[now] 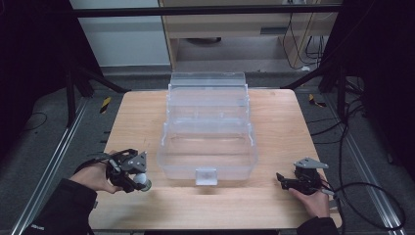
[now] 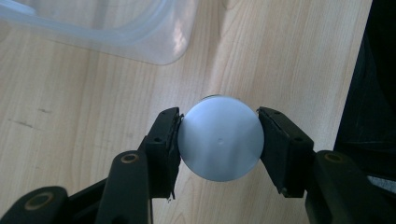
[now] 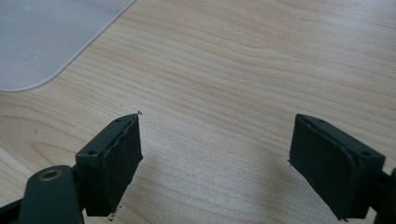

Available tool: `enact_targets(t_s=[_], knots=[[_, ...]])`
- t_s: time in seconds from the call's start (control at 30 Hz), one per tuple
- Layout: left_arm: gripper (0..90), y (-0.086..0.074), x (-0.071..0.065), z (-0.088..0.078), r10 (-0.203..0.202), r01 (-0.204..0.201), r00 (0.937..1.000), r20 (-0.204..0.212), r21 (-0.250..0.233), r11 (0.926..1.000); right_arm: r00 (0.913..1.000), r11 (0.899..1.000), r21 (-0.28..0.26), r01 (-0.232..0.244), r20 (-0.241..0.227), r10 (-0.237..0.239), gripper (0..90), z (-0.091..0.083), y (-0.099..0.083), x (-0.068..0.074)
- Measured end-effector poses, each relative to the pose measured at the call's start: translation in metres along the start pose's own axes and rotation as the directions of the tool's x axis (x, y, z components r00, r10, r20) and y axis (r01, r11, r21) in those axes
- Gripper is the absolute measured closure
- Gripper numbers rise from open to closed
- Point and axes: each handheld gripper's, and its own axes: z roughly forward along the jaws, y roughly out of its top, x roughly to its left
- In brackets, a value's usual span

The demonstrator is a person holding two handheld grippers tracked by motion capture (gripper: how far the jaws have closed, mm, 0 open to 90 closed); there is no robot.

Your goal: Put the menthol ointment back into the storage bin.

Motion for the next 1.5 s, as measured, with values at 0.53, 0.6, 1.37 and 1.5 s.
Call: enact_targets(t_s=[0.53, 0.6, 1.37, 1.5], knots=[[50.3, 0.012, 0.017, -0.045, -0.047, 0.044, 0.9973, -0.057, -0.058, 0.9973, 1.0000, 1.000, 0.003, 0.001, 0.005, -0.001, 16.9, -0.001, 0.001, 0.000], [50.3, 0.015, 0.020, -0.052, -0.050, 0.046, 0.9970, -0.060, -0.070, 0.9965, 1.0000, 1.000, 0.003, -0.001, 0.005, 0.001, 16.9, -0.001, 0.001, 0.000], [50.3, 0.047, 0.046, -0.075, -0.064, 0.058, 0.9953, -0.072, -0.088, 0.9945, 1.0000, 1.000, 0.007, 0.000, 0.003, 0.000, 16.9, -0.001, 0.000, 0.000], [50.2, 0.055, 0.049, -0.070, -0.057, 0.051, 0.9962, -0.066, -0.081, 0.9954, 1.0000, 1.000, 0.007, 0.000, 0.000, 0.000, 16.9, -0.001, 0.000, 0.000]])
